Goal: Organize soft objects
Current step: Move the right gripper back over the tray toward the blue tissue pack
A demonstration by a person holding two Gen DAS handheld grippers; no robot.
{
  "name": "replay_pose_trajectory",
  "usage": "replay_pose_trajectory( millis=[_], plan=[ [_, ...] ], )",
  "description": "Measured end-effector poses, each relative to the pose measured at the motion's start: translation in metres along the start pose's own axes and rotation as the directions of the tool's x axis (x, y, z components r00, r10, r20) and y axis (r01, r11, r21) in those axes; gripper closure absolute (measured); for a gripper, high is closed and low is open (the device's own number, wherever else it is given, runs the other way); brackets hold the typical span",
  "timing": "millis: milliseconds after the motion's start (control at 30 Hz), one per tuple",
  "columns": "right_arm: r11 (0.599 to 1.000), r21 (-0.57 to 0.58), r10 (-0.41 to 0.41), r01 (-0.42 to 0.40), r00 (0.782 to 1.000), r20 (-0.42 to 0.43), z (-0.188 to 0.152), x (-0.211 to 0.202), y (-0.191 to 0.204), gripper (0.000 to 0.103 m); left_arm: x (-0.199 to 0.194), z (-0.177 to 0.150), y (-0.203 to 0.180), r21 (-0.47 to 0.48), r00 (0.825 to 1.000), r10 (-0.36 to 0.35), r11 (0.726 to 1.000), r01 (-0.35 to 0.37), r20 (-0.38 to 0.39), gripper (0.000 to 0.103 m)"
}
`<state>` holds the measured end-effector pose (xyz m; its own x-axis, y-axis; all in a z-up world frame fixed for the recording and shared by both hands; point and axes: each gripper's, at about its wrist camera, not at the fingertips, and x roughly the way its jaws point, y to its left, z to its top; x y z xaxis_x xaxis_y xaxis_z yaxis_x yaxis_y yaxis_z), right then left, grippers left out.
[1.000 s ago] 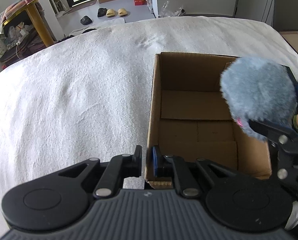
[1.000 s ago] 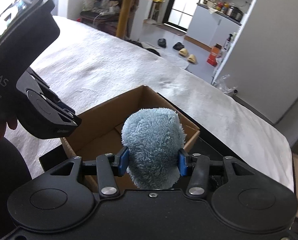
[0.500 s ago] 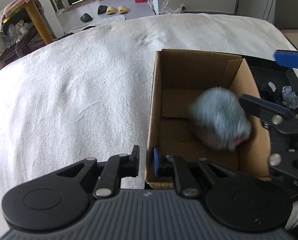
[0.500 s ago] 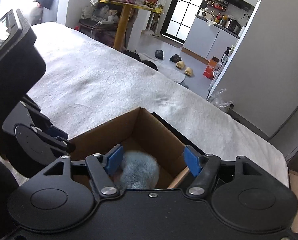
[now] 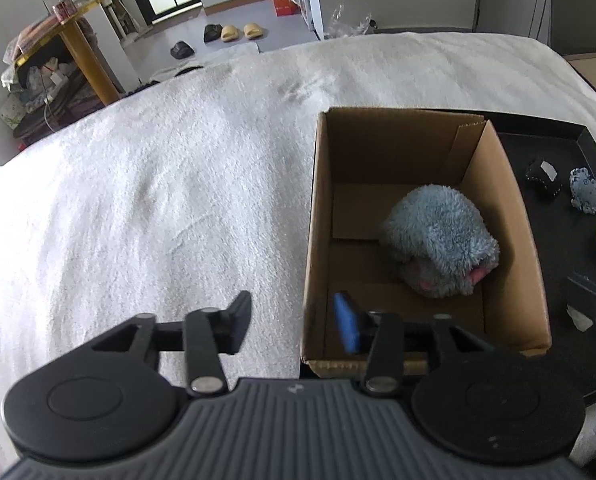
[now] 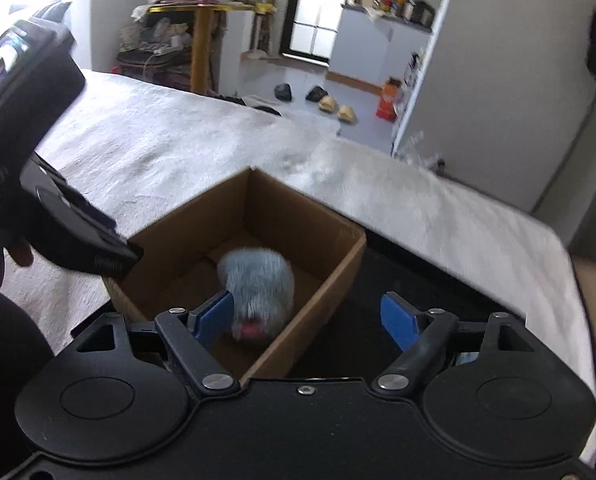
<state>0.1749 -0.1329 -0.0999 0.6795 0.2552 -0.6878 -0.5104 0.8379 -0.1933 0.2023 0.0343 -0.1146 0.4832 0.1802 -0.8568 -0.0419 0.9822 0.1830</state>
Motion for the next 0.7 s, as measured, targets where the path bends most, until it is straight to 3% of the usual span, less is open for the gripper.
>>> replay_pose_trajectory(
  millis=[200,433,700],
  plan=[
    [0.994,0.1,-0.035,0.037,0.999,-0.023,-0.023,-0.006,-0.013,0.023,-0.01,-0.001,-0.011,0.059,0.999,0.033,0.998,-0.036,0.041,0.035],
    [0.961,0.242,-0.125,0.138,0.99,-0.068,-0.051,-0.01,-0.028,0.022,-0.014,-0.001,-0.019,0.096,0.998,0.049,0.994,-0.054,0.049,0.026],
    [0.901,0.371,-0.175,0.224,0.971,-0.161,-0.086,-0.006,-0.049,0.023,-0.015,-0.001,-0.025,0.108,0.996,0.07,0.991,-0.075,0.047,0.015]
  ],
)
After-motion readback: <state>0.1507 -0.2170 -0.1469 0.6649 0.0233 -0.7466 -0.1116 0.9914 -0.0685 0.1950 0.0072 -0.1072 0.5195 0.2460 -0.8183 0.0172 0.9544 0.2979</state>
